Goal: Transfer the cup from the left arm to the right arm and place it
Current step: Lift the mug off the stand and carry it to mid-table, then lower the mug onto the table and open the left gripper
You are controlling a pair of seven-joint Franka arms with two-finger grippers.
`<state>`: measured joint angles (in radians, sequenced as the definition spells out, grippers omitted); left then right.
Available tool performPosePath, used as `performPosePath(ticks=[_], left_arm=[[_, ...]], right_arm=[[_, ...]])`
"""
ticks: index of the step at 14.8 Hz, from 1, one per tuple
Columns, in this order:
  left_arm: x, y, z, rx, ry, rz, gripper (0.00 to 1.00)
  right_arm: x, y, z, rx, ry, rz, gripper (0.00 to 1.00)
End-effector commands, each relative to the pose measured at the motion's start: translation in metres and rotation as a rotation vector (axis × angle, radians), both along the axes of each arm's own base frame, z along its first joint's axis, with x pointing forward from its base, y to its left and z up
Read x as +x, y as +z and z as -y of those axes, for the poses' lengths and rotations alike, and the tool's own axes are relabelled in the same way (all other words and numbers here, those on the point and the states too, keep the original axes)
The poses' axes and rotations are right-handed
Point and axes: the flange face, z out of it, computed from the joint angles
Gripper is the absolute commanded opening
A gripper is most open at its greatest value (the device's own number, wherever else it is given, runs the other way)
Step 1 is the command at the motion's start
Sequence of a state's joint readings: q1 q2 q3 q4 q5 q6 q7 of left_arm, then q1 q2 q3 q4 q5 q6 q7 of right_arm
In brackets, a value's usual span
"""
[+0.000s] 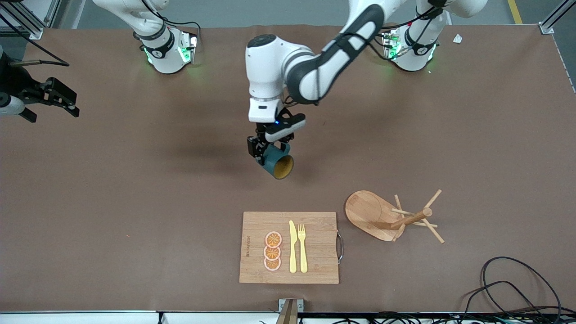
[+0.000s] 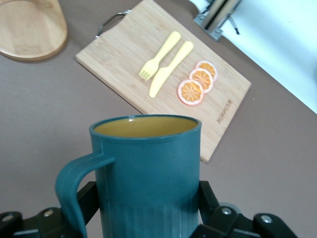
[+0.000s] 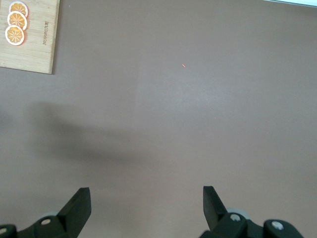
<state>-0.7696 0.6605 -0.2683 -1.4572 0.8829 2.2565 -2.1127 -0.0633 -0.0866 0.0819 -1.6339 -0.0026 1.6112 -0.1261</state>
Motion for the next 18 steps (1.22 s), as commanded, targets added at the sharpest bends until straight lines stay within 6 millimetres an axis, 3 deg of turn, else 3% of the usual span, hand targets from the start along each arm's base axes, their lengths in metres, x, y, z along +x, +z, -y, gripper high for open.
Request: performPosePath(ticks=[1, 8, 11, 14, 15, 16, 17, 18], left_arm=[[-0.024, -0.031, 0.021, 0.064, -0.087, 0.123, 0.38], [-0.085, -0.171, 0.033, 0.457, -0.314, 0.392, 0.35], [-0.095, -0.211, 0.027, 0.568, -0.375, 0.486, 0.35], [-0.115, -0.227, 0.03, 0.614, -0.397, 0.522, 0.36], [-0.12, -0.226, 0.031, 0.621, -0.394, 0.532, 0.44], [-0.128, -0.226, 0.035, 0.606, -0.387, 0.54, 0.65], [-0.134, -0.227, 0.037, 0.584, -0.37, 0.542, 1.0], [-0.138, -0.226, 0.037, 0.578, -0.354, 0.542, 1.0]], right_arm=[[-0.002, 0.0, 0.001, 0.012, -0.008, 0.0, 1.0], [-0.002, -0.009, -0.005, 0.017, -0.019, -0.014, 1.0], [-0.004, -0.008, -0.023, 0.02, -0.063, -0.014, 1.0], [-0.004, -0.008, -0.03, 0.034, -0.104, -0.015, 1.0], [-0.005, -0.009, -0.033, 0.043, -0.115, -0.02, 1.0], [-0.005, -0.009, -0.037, 0.044, -0.112, -0.018, 1.0], [-0.005, -0.009, -0.039, 0.044, -0.109, -0.019, 1.0], [-0.005, -0.009, -0.04, 0.044, -0.107, -0.019, 1.0]])
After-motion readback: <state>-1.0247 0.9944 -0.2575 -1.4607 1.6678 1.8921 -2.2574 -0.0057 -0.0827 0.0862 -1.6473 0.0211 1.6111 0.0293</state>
